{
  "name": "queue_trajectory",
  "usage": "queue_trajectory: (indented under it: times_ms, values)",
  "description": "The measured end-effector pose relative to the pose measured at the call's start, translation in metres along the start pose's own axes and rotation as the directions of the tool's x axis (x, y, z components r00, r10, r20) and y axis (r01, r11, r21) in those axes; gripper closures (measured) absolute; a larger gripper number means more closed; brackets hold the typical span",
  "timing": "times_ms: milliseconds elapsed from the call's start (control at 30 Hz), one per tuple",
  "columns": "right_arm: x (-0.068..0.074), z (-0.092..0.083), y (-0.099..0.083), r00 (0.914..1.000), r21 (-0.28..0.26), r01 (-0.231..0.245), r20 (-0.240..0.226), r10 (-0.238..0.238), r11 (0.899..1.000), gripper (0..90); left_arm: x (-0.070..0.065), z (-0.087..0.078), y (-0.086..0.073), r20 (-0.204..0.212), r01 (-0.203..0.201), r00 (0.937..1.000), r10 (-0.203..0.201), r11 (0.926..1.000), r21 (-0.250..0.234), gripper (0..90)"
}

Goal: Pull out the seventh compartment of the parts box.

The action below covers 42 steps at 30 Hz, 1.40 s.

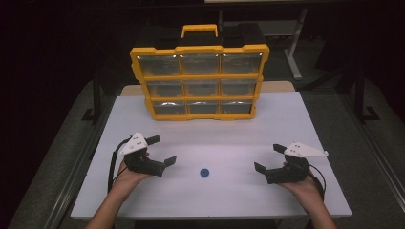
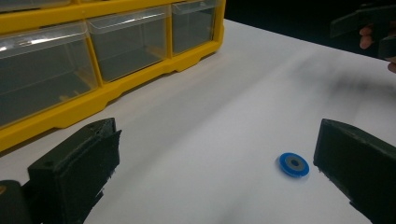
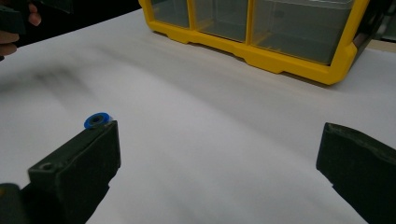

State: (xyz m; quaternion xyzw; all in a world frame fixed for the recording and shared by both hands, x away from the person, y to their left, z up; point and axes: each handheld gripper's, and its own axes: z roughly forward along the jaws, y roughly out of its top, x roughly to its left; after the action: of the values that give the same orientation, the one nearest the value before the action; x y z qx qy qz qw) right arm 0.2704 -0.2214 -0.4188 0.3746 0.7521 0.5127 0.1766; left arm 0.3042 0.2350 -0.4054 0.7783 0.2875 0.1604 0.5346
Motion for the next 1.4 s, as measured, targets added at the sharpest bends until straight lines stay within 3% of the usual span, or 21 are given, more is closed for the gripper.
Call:
queue_trajectory:
  times_ms: [267,800,1400]
  values:
    - [0.000,0.002,0.000,1.0000,0.023,0.002,-0.002,-0.002,1.000,0.0,0.003,0.007,0.003,0.010,-0.019,0.9998,0.019,0.9998,-0.002,0.2]
    - [0.000,0.003,0.000,0.9999,0.045,0.009,-0.007,-0.009,0.999,0.0,0.009,0.016,0.005,0.030,0.000,0.9995,0.000,0.9998,-0.018,0.2]
    - [0.001,0.004,-0.001,0.9998,0.049,0.016,-0.009,-0.016,0.999,0.0,0.006,0.031,0.011,0.050,-0.021,0.9986,0.021,0.9997,0.011,0.2]
